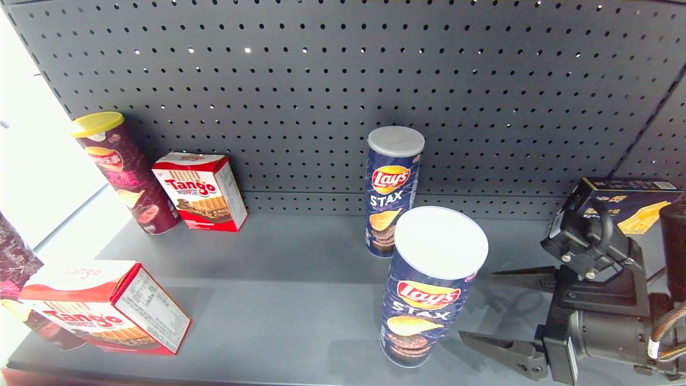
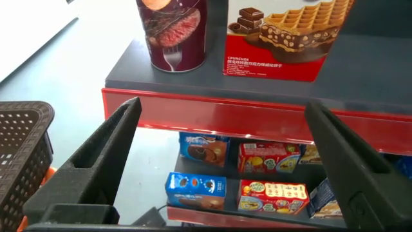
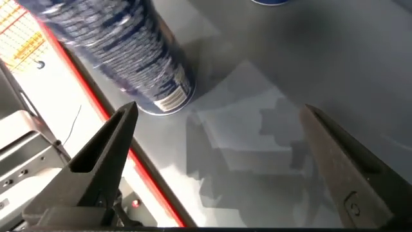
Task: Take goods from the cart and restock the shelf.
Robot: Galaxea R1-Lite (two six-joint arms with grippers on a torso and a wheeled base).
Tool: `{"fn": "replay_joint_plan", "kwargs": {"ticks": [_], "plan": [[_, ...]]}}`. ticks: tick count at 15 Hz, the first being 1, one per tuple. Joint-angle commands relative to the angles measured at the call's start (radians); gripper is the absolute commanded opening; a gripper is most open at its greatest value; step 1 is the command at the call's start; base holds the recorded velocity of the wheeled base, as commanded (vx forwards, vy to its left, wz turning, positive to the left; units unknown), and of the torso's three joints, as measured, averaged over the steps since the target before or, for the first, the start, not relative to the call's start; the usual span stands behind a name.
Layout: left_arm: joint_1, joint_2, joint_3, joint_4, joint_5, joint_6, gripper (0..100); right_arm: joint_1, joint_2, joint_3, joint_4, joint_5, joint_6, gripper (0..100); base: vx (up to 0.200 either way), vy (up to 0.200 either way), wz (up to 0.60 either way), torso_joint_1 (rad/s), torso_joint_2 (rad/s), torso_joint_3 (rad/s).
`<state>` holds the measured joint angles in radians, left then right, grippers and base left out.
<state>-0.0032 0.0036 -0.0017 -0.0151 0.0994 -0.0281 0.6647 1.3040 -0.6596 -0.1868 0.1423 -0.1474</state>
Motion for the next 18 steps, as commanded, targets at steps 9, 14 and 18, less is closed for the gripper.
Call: {"fn": "replay_joint_plan", "kwargs": {"ticks": [9, 14, 18], "plan": [[0.0, 0.003, 0.0, 0.0, 0.0, -0.001, 100, -0.019, 0.072, -0.055, -0.01, -0.01, 0.0, 100, 0.0, 0.0, 0.0, 0.0, 0.0, 0.0], [0.002, 0.003, 0.0, 0.0, 0.002, -0.001, 100, -0.062, 0.084, -0.057, -0.022, -0.009, 0.0, 100, 0.0, 0.0, 0.0, 0.0, 0.0, 0.0], [0.0, 0.003, 0.002, 0.0, 0.002, -0.001, 100, -0.053, 0.034, -0.005, -0.019, -0.006, -0.001, 100, 0.0, 0.0, 0.0, 0.0, 0.0, 0.0]]}}
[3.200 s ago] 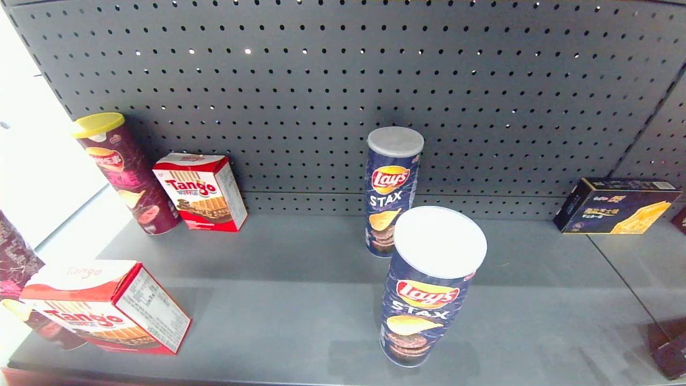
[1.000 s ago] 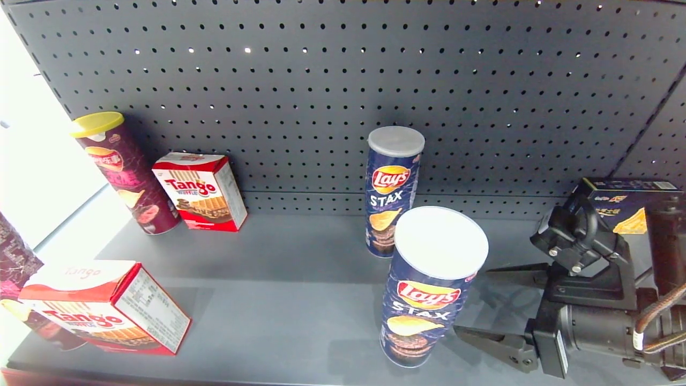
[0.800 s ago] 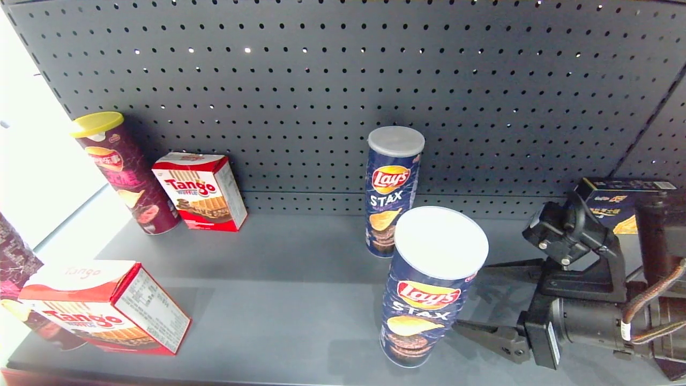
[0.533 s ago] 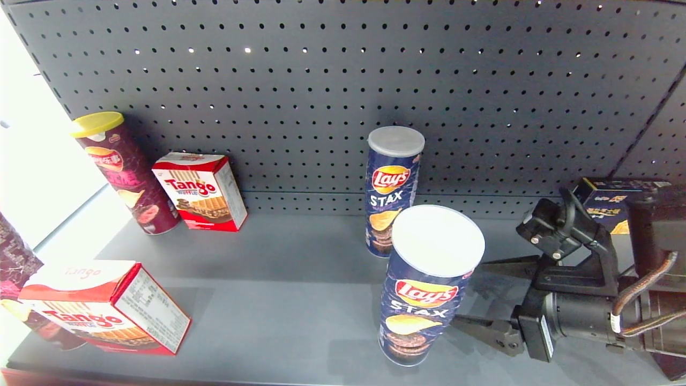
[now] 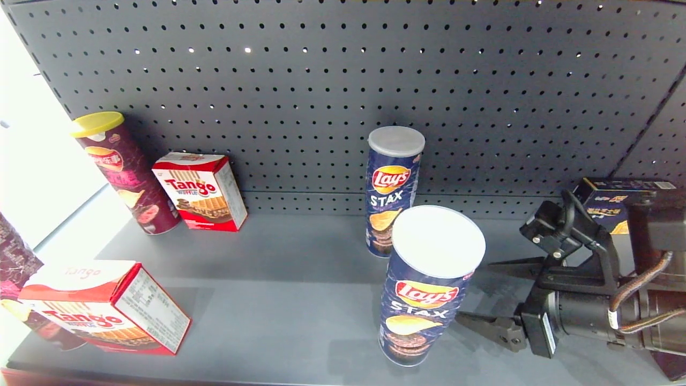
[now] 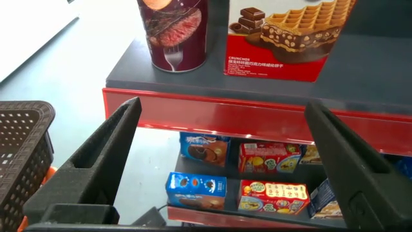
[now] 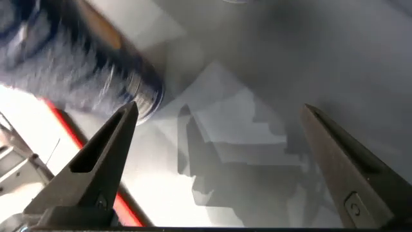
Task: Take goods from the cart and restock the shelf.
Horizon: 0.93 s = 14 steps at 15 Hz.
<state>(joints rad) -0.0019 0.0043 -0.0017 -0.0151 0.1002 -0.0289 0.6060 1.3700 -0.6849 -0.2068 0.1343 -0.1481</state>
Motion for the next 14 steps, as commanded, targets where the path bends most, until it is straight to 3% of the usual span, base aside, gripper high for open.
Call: {"fn": "replay_joint_plan", "kwargs": {"ticks": [1, 4, 14], "plan": [[0.0, 0.002, 0.0, 0.0, 0.001, 0.0, 100, 0.011, -0.039, 0.031, 0.001, 0.004, -0.001, 100, 0.0, 0.0, 0.0, 0.0, 0.0, 0.0], [0.0, 0.002, 0.0, 0.0, 0.001, 0.0, 100, 0.044, -0.031, 0.013, 0.0, 0.001, -0.001, 100, 0.0, 0.0, 0.0, 0.0, 0.0, 0.0], [0.0, 0.002, 0.0, 0.0, 0.001, 0.0, 100, 0.038, 0.041, -0.061, 0.0, -0.004, -0.001, 100, 0.0, 0.0, 0.0, 0.0, 0.0, 0.0]]}}
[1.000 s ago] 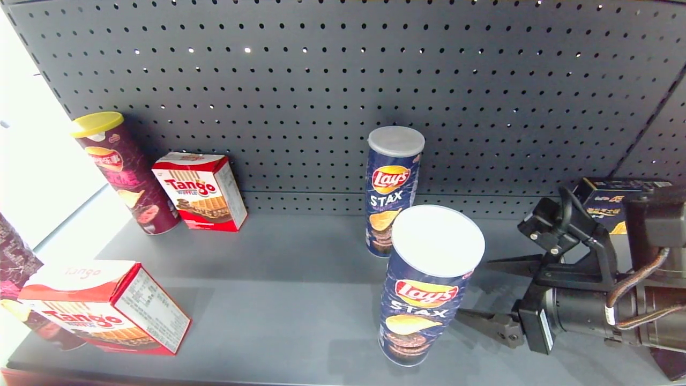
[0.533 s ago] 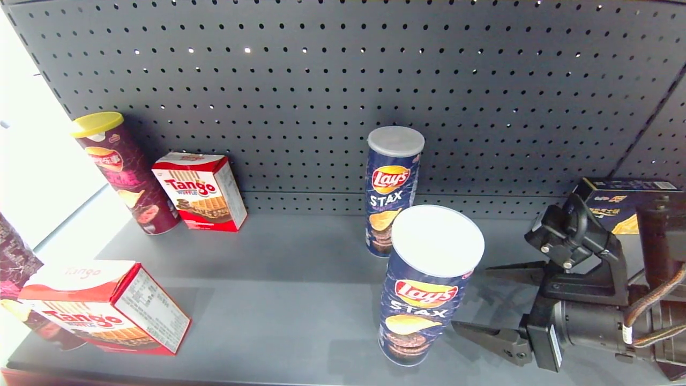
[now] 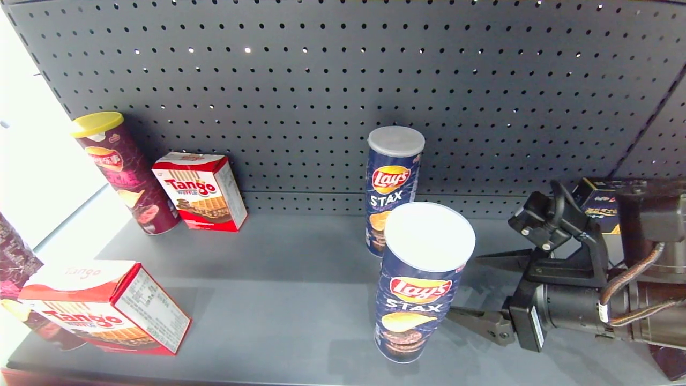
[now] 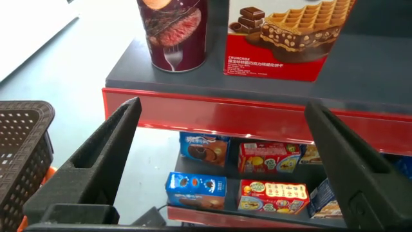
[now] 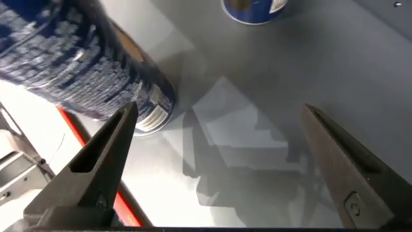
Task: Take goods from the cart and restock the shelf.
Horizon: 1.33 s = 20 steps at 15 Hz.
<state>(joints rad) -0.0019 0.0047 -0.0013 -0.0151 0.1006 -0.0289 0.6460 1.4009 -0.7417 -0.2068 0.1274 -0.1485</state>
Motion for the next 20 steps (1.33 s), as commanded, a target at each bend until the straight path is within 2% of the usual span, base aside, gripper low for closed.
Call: {"fn": "replay_joint_plan", "kwargs": {"ticks": [1, 5, 8, 20], "plan": [[-0.001, 0.001, 0.0, 0.0, 0.001, 0.0, 100, -0.002, 0.007, 0.002, 0.0, -0.008, 0.0, 100, 0.0, 0.0, 0.0, 0.0, 0.0, 0.0], [0.0, 0.001, 0.0, 0.0, -0.001, 0.0, 100, 0.001, -0.036, 0.042, 0.001, -0.011, 0.0, 100, 0.0, 0.0, 0.0, 0.0, 0.0, 0.0], [0.0, 0.001, 0.0, 0.0, -0.001, 0.0, 100, 0.026, -0.023, 0.024, 0.0, -0.012, 0.0, 100, 0.0, 0.0, 0.0, 0.0, 0.0, 0.0], [0.0, 0.001, 0.0, 0.0, 0.001, 0.0, 100, 0.02, -0.005, 0.019, -0.002, -0.015, 0.0, 100, 0.0, 0.0, 0.0, 0.0, 0.0, 0.0]]}}
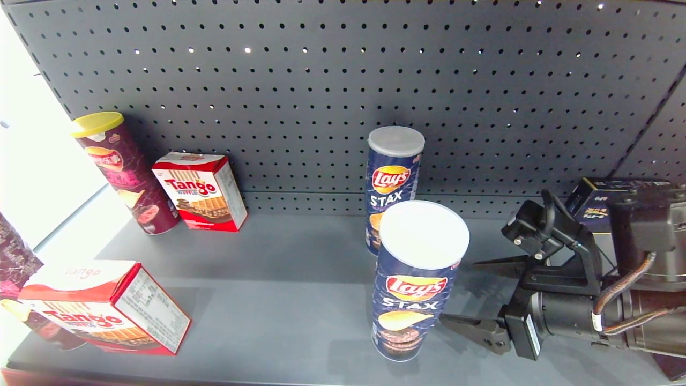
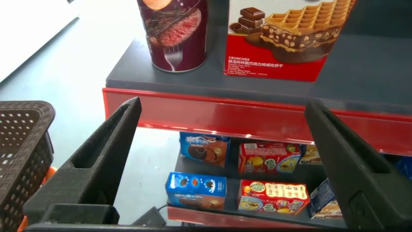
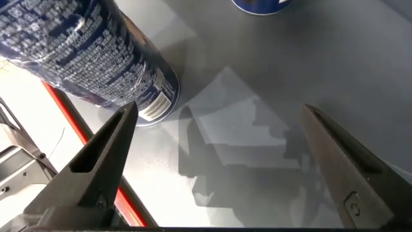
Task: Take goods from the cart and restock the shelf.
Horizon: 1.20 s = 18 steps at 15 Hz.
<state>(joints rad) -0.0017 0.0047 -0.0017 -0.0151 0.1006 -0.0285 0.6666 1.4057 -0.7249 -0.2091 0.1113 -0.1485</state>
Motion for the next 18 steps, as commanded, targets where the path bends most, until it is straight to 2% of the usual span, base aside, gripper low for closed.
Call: {"fn": "replay_joint_plan", "kwargs": {"ticks": [1, 14, 16, 18], "plan": [[0.0, 0.001, 0.0, 0.0, 0.001, -0.001, 100, 0.001, -0.017, 0.002, 0.001, 0.001, 0.0, 100, 0.0, 0.0, 0.0, 0.0, 0.0, 0.0], [0.0, 0.001, 0.0, 0.0, -0.001, -0.001, 100, 0.01, -0.007, -0.004, -0.001, -0.001, 0.001, 100, 0.0, 0.0, 0.0, 0.0, 0.0, 0.0], [0.0, 0.001, 0.0, 0.0, 0.001, -0.001, 100, -0.048, -0.042, 0.001, -0.01, -0.002, 0.003, 100, 0.0, 0.0, 0.0, 0.0, 0.0, 0.0], [0.0, 0.001, 0.0, 0.0, 0.001, -0.001, 100, -0.177, -0.11, -0.011, -0.03, -0.002, 0.004, 100, 0.0, 0.0, 0.0, 0.0, 0.0, 0.0]]}}
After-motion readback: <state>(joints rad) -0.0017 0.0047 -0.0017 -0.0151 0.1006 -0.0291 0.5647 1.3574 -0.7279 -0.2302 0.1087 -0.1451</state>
